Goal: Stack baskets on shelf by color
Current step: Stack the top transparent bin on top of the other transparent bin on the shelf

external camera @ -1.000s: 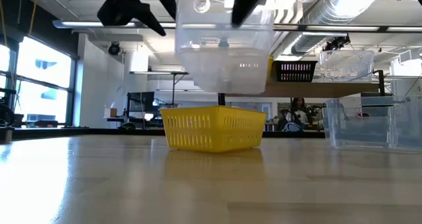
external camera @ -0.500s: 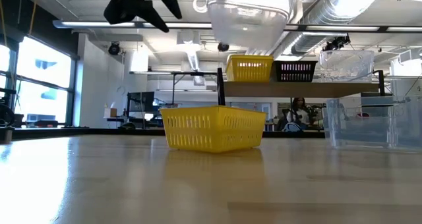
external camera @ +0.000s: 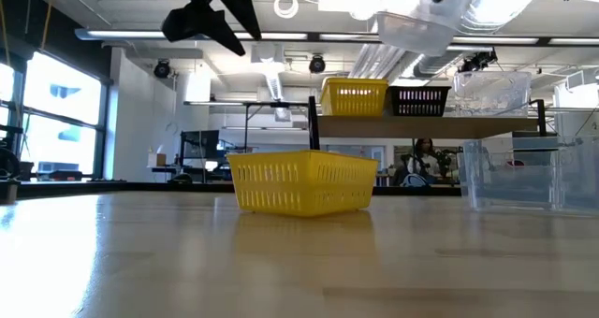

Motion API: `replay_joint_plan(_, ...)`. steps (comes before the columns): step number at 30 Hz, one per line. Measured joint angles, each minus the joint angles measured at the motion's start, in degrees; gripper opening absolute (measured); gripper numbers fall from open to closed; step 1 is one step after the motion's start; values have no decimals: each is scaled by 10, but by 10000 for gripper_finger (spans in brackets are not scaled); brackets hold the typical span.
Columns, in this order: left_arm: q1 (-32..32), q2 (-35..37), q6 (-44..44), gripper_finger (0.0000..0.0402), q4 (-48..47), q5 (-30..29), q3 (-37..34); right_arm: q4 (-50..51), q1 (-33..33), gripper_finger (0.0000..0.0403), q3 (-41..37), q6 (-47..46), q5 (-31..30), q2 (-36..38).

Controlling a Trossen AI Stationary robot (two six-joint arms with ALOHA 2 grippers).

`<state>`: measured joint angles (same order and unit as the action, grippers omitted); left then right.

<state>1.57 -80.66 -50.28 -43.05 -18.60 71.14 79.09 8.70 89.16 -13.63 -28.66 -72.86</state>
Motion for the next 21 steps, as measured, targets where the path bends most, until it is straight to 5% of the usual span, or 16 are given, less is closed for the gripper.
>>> replay_joint_plan(10,36,0,25,157,1,34,0,0,-170,0,-34,266,52,150)
replay_joint_plan(21,63,0,25,157,1,45,0,73,-324,0,-35,460,121,149)
